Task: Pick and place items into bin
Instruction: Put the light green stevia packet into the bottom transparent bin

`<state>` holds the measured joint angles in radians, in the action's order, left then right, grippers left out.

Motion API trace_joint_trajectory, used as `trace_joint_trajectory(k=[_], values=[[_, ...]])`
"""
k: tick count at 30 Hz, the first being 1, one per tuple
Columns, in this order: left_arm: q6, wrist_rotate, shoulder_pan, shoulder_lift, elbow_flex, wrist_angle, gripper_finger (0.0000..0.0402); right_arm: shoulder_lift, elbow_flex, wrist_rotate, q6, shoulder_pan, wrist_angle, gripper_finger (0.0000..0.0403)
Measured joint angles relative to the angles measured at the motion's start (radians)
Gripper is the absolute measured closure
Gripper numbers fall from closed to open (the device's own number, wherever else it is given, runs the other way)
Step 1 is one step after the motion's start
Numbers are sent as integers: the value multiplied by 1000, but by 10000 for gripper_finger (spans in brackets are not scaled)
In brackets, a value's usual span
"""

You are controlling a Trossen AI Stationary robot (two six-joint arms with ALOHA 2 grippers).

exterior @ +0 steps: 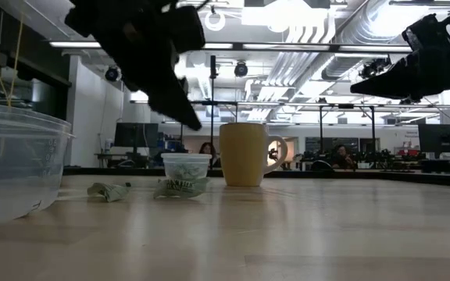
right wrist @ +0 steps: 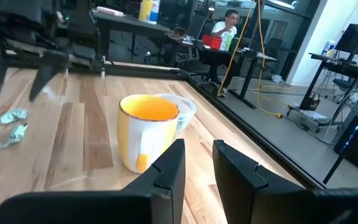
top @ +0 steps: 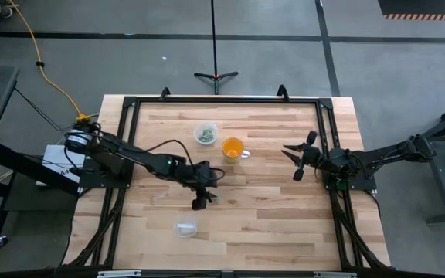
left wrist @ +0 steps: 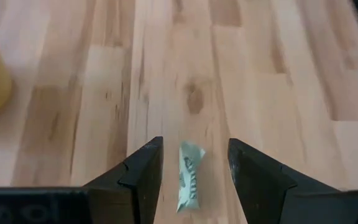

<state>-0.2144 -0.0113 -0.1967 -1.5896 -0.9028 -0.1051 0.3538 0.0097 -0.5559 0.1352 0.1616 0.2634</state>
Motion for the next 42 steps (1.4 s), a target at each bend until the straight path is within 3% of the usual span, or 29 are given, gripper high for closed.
trace_joint_trajectory(k=[15,26,29,38,42], values=[[-113,-39,-2,-176,1,58,191,0,0,10,3,0,-46,329],[-105,21,-36,-233,-2,68,198,0,0,7,2,0,-64,329],[-100,27,-34,-234,-2,65,229,0,0,6,2,0,-64,329],[-1,29,-32,-222,-1,65,376,0,0,9,0,0,-64,329],[50,17,-34,-175,5,71,377,0,0,9,0,0,-64,329]])
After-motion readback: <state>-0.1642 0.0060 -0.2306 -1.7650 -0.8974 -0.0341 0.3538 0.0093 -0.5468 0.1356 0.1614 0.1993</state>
